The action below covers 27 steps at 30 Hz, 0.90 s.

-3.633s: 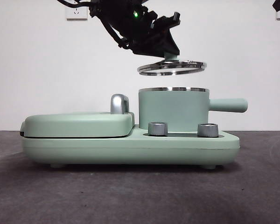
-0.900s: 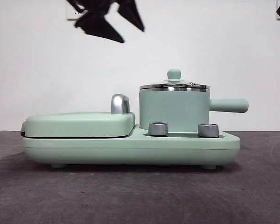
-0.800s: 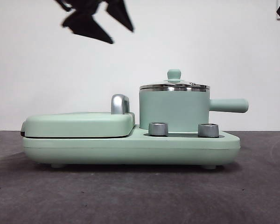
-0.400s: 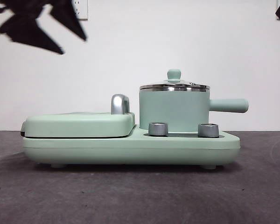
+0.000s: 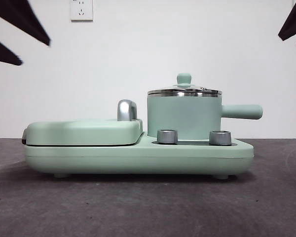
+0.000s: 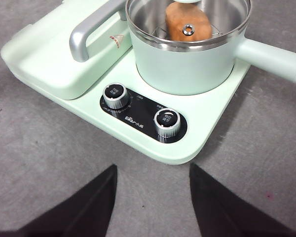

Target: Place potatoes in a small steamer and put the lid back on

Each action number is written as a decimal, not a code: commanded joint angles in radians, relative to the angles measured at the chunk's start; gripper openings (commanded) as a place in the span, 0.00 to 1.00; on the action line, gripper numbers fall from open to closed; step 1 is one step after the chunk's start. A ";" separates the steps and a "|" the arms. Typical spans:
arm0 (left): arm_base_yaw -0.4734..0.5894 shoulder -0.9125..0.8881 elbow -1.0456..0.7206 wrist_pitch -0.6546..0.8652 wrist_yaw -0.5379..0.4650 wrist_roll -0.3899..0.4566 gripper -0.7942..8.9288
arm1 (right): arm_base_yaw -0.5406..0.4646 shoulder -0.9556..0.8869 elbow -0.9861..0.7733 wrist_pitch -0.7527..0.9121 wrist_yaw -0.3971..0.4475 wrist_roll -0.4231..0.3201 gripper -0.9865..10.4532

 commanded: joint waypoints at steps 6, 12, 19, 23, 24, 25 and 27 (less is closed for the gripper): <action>-0.001 -0.176 -0.034 -0.198 -0.037 -0.024 0.43 | 0.005 0.030 0.002 0.048 -0.017 0.011 0.29; -0.002 -0.270 -0.033 -0.267 -0.045 -0.032 0.43 | 0.005 0.028 0.002 0.037 -0.028 0.011 0.29; -0.002 -0.344 -0.032 -0.280 -0.046 -0.021 0.08 | 0.005 0.030 0.003 0.053 -0.023 0.008 0.10; -0.002 -0.353 -0.032 -0.289 -0.047 -0.021 0.09 | 0.005 0.026 0.003 0.063 -0.029 0.007 0.10; -0.002 -0.354 -0.032 -0.291 -0.047 -0.021 0.09 | 0.005 0.026 0.003 0.066 -0.027 0.007 0.10; -0.002 -0.354 -0.032 -0.292 -0.047 -0.021 0.09 | 0.005 0.026 0.003 0.068 -0.027 0.007 0.10; -0.002 -0.354 -0.032 -0.291 -0.047 -0.021 0.09 | 0.005 0.027 0.003 0.075 -0.027 0.007 0.10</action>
